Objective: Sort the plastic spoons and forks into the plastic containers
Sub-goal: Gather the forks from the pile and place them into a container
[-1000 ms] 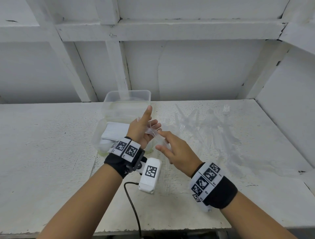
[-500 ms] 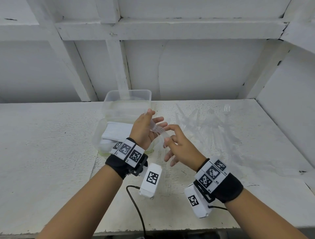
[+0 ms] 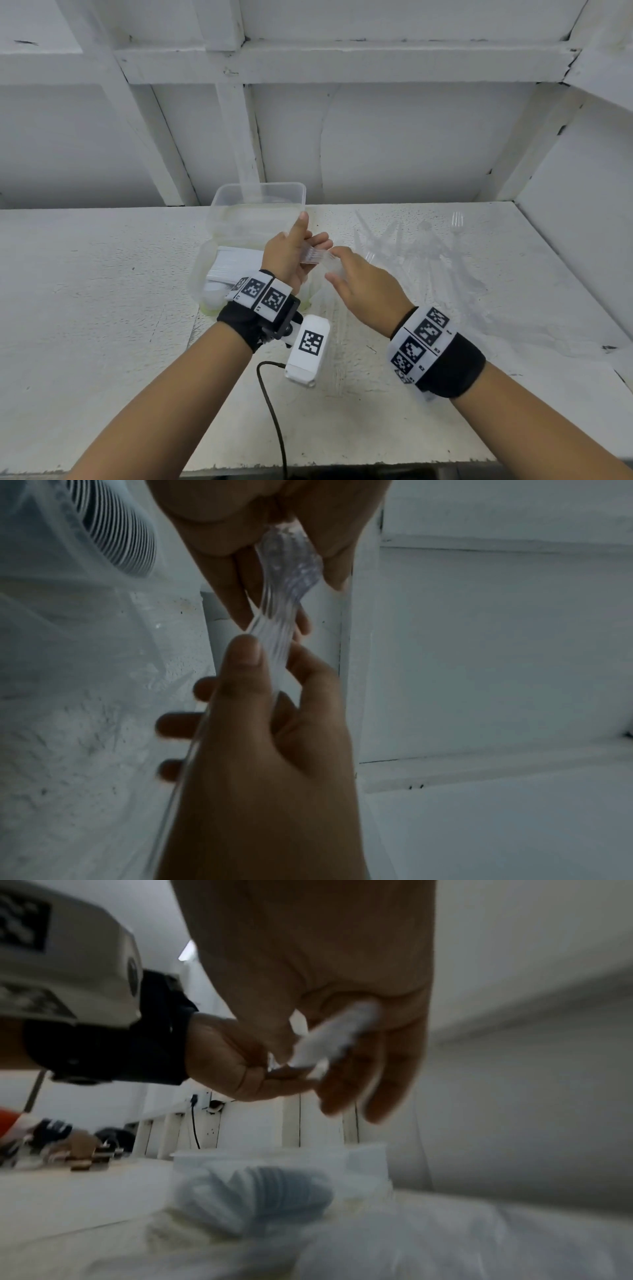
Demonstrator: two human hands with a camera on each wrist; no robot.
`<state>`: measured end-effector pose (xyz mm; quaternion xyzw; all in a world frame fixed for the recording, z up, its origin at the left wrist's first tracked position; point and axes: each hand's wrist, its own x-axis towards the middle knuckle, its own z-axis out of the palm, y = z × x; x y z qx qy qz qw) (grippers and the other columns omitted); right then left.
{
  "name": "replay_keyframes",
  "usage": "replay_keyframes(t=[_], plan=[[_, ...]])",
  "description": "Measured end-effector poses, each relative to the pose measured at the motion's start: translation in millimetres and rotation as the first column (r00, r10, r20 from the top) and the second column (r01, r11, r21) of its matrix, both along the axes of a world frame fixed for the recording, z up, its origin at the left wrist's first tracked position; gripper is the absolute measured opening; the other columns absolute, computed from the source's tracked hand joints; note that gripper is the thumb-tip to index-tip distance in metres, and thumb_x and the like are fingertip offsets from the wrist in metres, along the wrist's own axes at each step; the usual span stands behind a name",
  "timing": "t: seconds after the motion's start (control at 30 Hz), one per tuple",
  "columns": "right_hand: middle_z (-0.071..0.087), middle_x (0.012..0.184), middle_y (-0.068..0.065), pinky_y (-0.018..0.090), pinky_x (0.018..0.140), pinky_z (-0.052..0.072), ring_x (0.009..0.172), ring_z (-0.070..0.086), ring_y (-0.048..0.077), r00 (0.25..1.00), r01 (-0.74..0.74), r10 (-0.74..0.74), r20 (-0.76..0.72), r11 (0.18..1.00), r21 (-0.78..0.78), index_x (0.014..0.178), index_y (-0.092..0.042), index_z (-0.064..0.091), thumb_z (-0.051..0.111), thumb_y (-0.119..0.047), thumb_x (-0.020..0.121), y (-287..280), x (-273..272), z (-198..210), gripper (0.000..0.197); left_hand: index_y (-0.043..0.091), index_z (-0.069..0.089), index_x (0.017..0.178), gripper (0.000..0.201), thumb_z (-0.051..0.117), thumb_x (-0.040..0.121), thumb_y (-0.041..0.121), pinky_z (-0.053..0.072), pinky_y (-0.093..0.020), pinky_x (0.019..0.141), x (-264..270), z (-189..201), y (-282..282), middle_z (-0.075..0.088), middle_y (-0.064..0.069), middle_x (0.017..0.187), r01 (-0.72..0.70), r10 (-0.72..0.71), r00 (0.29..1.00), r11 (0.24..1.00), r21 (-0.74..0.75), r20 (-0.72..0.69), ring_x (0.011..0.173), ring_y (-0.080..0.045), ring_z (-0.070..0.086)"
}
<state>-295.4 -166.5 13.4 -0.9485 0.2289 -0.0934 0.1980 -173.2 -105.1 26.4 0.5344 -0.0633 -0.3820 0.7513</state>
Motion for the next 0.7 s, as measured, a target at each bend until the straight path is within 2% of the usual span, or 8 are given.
replay_keyframes(t=[0.1,0.17,0.23,0.3,0.4,0.5,0.6,0.7], plan=[[0.056,0.116,0.007,0.032,0.064,0.041,0.088,0.061,0.029,0.998,-0.017,0.002,-0.065,0.974,-0.227,0.14,-0.021,0.028,0.028,-0.034,0.101,-9,11,10,0.041,0.01,0.047,0.08,0.032,0.052,0.093,0.038,0.054,-0.022,0.057,5,3,-2,0.07,-0.006,0.078,-0.037,0.037,0.998,0.999,-0.005,-0.041,0.062,-0.012,0.069],[0.059,0.111,0.009,0.033,0.065,0.042,0.087,0.06,0.031,0.995,-0.065,0.046,-0.084,0.968,-0.242,0.14,-0.022,0.028,0.028,-0.033,0.101,-13,21,20,0.041,0.01,0.046,0.079,0.033,0.05,0.094,0.039,0.054,-0.022,0.055,13,9,-3,0.068,-0.007,0.083,-0.039,0.037,0.996,0.999,-0.023,-0.075,0.063,-0.011,0.069],[0.059,0.116,0.01,0.036,0.073,0.043,0.097,0.059,0.032,0.993,-0.101,0.089,-0.08,0.98,-0.168,0.14,-0.021,0.03,0.031,-0.031,0.101,-21,31,34,0.04,0.008,0.049,0.083,0.035,0.048,0.095,0.041,0.057,-0.024,0.059,27,18,-3,0.067,-0.009,0.088,-0.015,0.01,0.997,0.998,-0.057,-0.079,0.069,-0.015,0.069],[0.058,0.124,0.011,0.037,0.081,0.042,0.109,0.056,0.032,0.993,-0.104,0.098,-0.061,0.991,-0.088,0.14,-0.02,0.033,0.034,-0.029,0.1,-34,44,51,0.04,0.007,0.053,0.099,0.042,0.041,0.095,0.048,0.057,-0.031,0.067,47,30,-1,0.065,-0.01,0.097,0.041,-0.041,0.999,0.999,0.004,0.019,0.081,-0.02,0.066],[0.057,0.126,0.012,0.036,0.088,0.041,0.114,0.053,0.031,0.994,-0.091,0.085,-0.068,0.992,-0.082,0.139,-0.021,0.036,0.036,-0.03,0.1,-57,70,76,0.04,0.016,0.049,0.116,0.044,0.031,0.097,0.052,0.051,-0.037,0.08,87,49,5,0.062,-0.006,0.102,0.063,-0.172,0.924,0.949,0.307,0.341,0.091,-0.02,0.061],[0.06,0.119,0.011,0.035,0.083,0.041,0.106,0.056,0.03,0.987,-0.119,0.104,-0.125,0.987,-0.113,0.137,-0.022,0.038,0.036,-0.028,0.1,-76,105,89,0.037,0.009,0.052,0.118,0.037,0.037,0.099,0.038,0.047,-0.035,0.081,141,52,15,0.062,-0.007,0.107,-0.057,-0.391,0.712,0.795,0.603,0.583,0.096,-0.022,0.057],[0.061,0.115,0.01,0.031,0.076,0.041,0.098,0.058,0.028,0.967,-0.16,0.132,-0.22,0.98,-0.114,0.133,-0.022,0.041,0.037,-0.028,0.1,-94,149,82,0.034,0.002,0.059,0.113,0.035,0.042,0.098,0.028,0.044,-0.034,0.086,192,43,21,0.062,-0.016,0.114,-0.242,-0.607,0.512,0.577,0.78,0.608,0.106,-0.032,0.057],[0.06,0.114,0.012,0.03,0.073,0.04,0.092,0.057,0.027,0.934,-0.209,0.164,-0.317,0.971,-0.114,0.131,-0.019,0.043,0.036,-0.027,0.1,-104,191,63,0.033,-0.003,0.062,0.111,0.037,0.044,0.097,0.027,0.04,-0.03,0.08,227,25,23,0.063,-0.018,0.115,-0.309,-0.74,0.463,0.381,0.871,0.488,0.106,-0.032,0.058]])
